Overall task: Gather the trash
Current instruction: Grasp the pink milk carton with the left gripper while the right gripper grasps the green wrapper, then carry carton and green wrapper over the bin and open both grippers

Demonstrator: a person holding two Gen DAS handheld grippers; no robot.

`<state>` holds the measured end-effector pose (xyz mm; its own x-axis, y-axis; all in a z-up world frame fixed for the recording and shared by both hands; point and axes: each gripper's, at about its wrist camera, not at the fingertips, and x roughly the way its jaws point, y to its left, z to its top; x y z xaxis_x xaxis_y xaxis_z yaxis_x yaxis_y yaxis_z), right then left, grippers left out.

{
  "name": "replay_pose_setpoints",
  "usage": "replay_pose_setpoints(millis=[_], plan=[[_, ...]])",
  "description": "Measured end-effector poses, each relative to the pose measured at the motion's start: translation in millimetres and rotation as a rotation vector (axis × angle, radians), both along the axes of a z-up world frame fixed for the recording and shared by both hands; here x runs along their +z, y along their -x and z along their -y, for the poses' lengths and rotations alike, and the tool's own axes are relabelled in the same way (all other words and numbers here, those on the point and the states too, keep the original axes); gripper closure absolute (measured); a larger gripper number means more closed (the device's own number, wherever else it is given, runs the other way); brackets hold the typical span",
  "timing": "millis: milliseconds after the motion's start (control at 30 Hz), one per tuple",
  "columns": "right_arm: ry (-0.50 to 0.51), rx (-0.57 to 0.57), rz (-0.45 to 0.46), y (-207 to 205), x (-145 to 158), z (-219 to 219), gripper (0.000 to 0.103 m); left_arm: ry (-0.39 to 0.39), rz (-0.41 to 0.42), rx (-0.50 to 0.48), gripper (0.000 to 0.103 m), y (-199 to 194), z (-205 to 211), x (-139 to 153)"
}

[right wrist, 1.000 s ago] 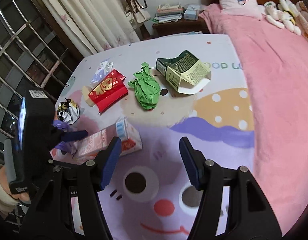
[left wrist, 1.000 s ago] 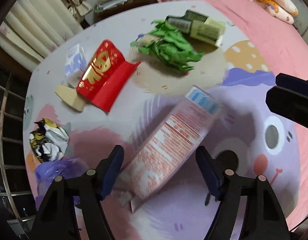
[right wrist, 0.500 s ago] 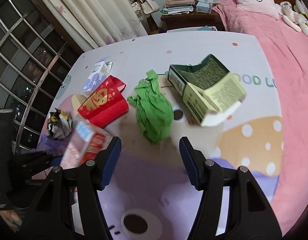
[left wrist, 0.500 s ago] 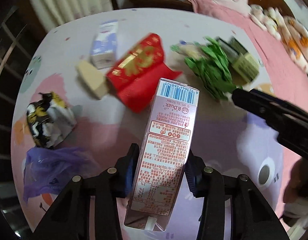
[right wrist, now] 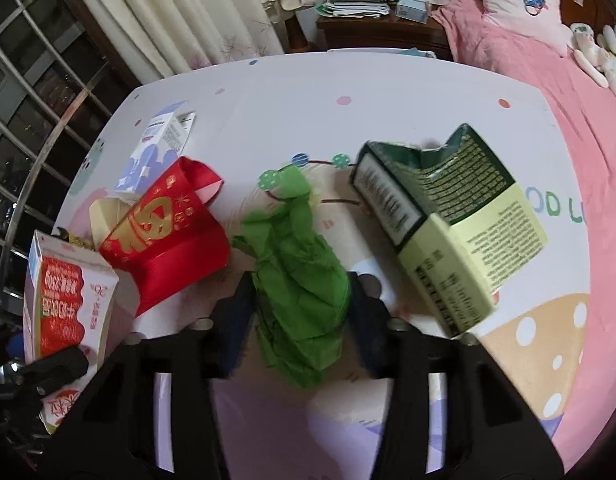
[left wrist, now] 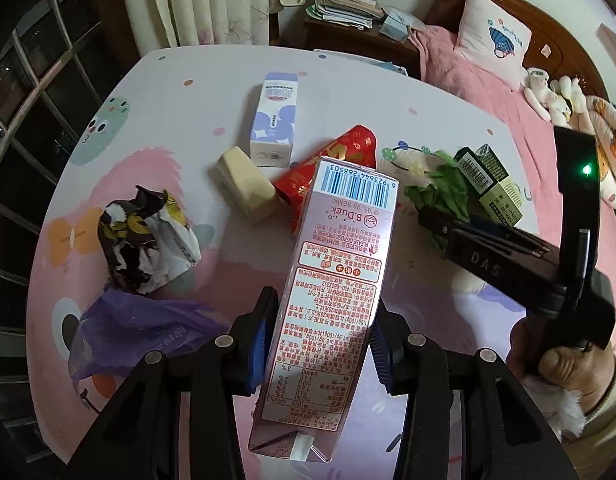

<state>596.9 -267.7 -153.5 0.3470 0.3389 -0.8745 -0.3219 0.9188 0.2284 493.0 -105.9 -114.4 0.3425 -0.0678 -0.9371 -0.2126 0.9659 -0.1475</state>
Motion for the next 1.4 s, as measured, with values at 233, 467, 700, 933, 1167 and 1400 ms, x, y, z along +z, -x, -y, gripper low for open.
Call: replay_pose_setpoints(millis=[233,467,700,933,1167,1400], plan=[[-0.020,0.019,0.017,30,18,3,0.068,0.003,0.022,-0.002,0.060,17,-4,13],[-0.061,-0.007,-0.006,82,45,19,0.068,0.001,0.049,-0.033,0.060,56,-1,33],[-0.090,-0.052,0.010,167,77,25,0.069,0.015,0.113,-0.106,0.060,117,-6,64],[-0.109,-0.160,0.066,276,117,3,0.069,0.042,0.176,-0.223,0.060,210,-42,97],[-0.126,-0.248,0.093,391,130,-41,0.069,0.044,0.202,-0.322,0.060,305,-90,101],[-0.085,-0.249,0.045,489,106,-83,0.069,0.056,0.144,-0.392,0.061,377,-123,70]])
